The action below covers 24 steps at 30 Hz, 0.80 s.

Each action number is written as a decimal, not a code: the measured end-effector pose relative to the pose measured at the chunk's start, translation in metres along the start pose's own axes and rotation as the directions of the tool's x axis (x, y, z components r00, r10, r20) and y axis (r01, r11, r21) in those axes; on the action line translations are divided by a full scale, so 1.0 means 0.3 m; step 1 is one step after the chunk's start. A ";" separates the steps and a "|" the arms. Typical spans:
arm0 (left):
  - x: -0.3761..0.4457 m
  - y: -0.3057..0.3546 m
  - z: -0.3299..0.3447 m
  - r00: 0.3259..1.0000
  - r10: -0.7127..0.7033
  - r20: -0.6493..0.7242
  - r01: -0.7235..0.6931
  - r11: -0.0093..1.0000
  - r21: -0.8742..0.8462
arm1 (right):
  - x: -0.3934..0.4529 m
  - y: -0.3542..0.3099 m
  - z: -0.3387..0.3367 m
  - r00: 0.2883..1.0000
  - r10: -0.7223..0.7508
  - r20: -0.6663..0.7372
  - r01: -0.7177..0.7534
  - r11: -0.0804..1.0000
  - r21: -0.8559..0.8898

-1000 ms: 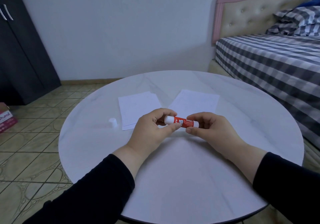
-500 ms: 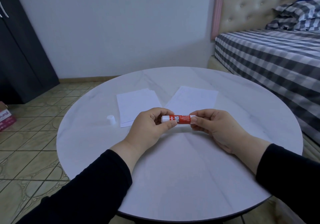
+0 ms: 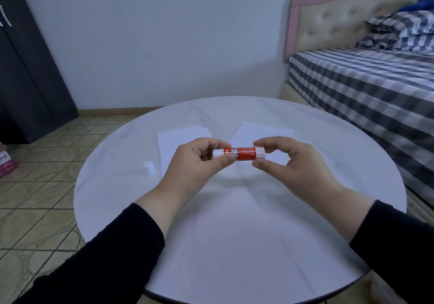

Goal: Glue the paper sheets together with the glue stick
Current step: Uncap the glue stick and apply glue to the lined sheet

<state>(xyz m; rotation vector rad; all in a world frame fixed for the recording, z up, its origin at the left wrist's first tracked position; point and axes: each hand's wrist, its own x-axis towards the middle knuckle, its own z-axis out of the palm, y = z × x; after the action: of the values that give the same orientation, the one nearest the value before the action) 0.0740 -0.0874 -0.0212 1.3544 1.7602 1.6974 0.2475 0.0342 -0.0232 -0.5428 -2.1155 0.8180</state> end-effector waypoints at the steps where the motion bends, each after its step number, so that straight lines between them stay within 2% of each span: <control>1: 0.003 0.012 -0.005 1.000 -0.001 0.007 0.001 1.000 -0.020 | 0.000 -0.008 -0.001 0.997 -0.070 -0.040 0.066 0.994 -0.089; 4: 0.009 0.055 -0.013 1.000 -0.027 -0.001 0.026 0.993 -0.117 | -0.004 -0.026 0.005 0.958 -0.255 -0.131 0.218 0.945 -0.244; 7: 0.007 0.096 -0.015 0.997 -0.078 0.005 0.077 0.960 -0.271 | -0.010 -0.043 0.013 0.944 -0.285 -0.166 0.232 0.932 -0.279; 9: 0.002 0.114 -0.017 0.996 -0.085 0.012 0.084 0.948 -0.305 | -0.017 -0.050 0.021 0.942 -0.281 -0.181 0.222 0.931 -0.289; 15: -0.008 0.135 -0.018 0.997 -0.074 -0.023 0.065 0.958 -0.279 | -0.019 -0.085 0.030 0.968 -0.192 -0.159 0.158 0.966 -0.203; 18: -0.007 0.148 -0.029 0.999 -0.045 -0.021 0.039 0.975 -0.220 | -0.020 -0.107 0.019 0.990 -0.125 -0.068 0.118 0.989 -0.089; 22: -0.010 0.167 -0.046 0.999 -0.020 0.027 0.025 0.984 -0.175 | -0.014 -0.116 -0.004 0.994 0.043 0.096 -0.057 0.988 0.147; 24: -0.009 0.169 -0.047 0.999 -0.021 0.034 0.026 0.983 -0.179 | -0.013 -0.117 -0.008 0.990 0.074 0.119 -0.094 0.980 0.174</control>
<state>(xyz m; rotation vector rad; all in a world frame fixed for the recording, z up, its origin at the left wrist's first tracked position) 0.0838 -0.1065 0.0270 1.2701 1.5576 1.7642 0.2482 0.0080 0.0008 -0.5037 -2.1041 1.0977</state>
